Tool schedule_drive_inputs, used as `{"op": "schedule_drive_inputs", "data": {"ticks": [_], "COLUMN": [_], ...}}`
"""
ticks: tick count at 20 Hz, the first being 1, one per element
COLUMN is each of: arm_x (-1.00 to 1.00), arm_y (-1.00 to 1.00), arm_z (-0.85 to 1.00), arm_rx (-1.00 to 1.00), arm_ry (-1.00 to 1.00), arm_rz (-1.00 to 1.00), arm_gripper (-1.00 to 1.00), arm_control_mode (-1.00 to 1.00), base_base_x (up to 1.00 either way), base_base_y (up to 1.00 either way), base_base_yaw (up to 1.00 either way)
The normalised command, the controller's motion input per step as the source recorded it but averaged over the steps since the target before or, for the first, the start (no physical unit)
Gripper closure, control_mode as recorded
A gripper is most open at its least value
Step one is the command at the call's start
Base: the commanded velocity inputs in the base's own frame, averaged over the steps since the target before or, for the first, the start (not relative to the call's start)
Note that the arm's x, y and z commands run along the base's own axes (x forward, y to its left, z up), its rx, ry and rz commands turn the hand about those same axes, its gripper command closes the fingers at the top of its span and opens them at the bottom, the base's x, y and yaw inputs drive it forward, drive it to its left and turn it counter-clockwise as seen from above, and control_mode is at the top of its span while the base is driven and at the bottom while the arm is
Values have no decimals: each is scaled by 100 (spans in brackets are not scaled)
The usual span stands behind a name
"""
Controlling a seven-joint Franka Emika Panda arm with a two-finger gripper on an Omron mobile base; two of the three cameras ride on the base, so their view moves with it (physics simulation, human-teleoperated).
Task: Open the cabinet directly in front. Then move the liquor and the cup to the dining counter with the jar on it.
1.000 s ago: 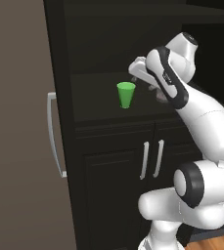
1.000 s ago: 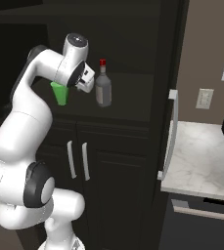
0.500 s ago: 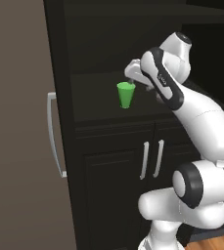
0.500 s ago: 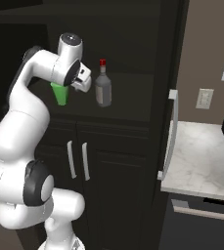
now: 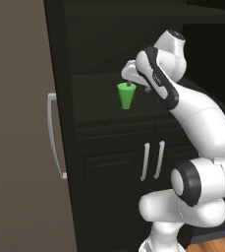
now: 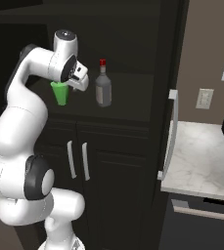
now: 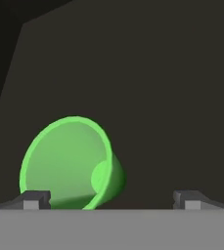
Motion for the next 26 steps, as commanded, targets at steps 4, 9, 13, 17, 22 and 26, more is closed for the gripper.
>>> {"op": "schedule_drive_inputs", "data": {"ticks": [4, 9, 13, 17, 22, 26], "arm_x": [5, 14, 24, 26, 2, 0], "arm_y": [0, 0, 0, 0, 0, 0], "arm_z": [0, -1, -3, -6, -14, -4], "arm_rx": [0, 0, 0, 0, 0, 0], "arm_ry": [0, 0, 0, 0, 0, 0], "arm_rz": [0, 0, 0, 0, 0, 0], "arm_gripper": [-100, -100, -100, -100, -100, -100], "arm_control_mode": [-100, -100, -100, -100, -100, -100], "base_base_x": [0, 0, 0, 0, 0, 0], "base_base_y": [0, 0, 0, 0, 0, 0], "base_base_yaw": [0, 0, 0, 0, 0, 0]}}
